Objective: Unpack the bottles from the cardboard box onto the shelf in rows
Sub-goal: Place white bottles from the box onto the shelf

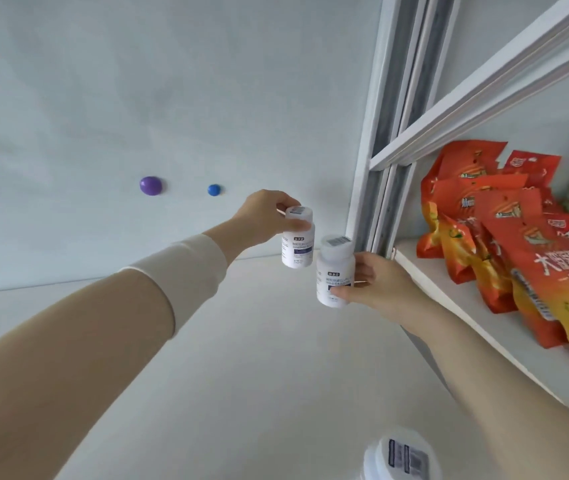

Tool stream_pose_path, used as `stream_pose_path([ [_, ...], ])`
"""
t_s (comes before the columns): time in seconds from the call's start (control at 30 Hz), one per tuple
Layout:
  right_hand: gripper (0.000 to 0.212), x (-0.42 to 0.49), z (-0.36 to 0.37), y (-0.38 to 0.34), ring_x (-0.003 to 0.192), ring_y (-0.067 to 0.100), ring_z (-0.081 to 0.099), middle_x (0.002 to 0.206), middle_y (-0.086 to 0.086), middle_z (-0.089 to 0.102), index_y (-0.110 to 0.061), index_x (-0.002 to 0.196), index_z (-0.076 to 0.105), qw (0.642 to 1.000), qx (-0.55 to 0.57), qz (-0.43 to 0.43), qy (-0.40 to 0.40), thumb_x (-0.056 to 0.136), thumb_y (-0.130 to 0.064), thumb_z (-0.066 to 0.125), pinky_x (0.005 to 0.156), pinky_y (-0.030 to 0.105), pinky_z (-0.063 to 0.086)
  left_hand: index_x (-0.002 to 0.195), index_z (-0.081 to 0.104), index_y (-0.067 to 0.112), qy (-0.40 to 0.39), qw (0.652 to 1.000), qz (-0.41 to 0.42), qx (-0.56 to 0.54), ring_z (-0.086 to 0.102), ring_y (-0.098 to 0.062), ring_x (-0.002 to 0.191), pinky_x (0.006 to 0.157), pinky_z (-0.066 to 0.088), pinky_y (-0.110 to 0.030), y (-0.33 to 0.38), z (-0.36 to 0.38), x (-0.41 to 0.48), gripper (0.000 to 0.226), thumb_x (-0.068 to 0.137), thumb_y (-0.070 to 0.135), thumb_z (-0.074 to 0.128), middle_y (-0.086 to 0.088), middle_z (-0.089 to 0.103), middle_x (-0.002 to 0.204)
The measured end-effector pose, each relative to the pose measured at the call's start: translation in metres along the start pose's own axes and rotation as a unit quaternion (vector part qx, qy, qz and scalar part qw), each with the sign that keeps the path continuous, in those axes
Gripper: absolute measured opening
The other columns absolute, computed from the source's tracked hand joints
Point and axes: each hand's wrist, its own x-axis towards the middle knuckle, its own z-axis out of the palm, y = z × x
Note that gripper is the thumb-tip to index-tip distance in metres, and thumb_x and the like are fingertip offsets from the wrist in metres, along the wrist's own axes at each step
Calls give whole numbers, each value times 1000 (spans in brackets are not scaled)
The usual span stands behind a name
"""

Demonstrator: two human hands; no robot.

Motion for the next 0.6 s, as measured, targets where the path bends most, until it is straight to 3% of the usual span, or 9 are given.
stream_pose_path([
  [0.13,45,22,5,15,97,7,66,106,-3,70,-20,110,58,1000,-6,19,-22,72,-5,77,87,26,51,111,64,15,-10,1000,6,4,53,-1,70,58,36,-10,-14,8,24,38,76,23,76,5,60,95],
  [0.3,44,39,6,24,105,7,63,107,-6,69,-29,102,60,999,3,22,-25,70,-6,78,95,29,48,111,64,14,-15,1000,8,-5,56,-10,82,53,38,2,-29,18,38,40,75,21,77,4,62,96],
  [0.5,48,49,7,30,110,13,61,110,-4,67,-29,102,57,999,-8,20,-29,69,-2,78,95,32,49,111,63,14,-30,999,15,-10,56,-10,83,55,38,4,-37,29,45,42,73,21,79,3,62,97],
  [0.6,51,49,7,34,109,13,61,109,-7,66,-33,97,55,999,-17,25,-25,64,-5,81,98,40,48,111,63,13,-38,999,26,-4,54,-5,77,54,36,5,-39,35,47,42,73,20,79,4,61,96],
])
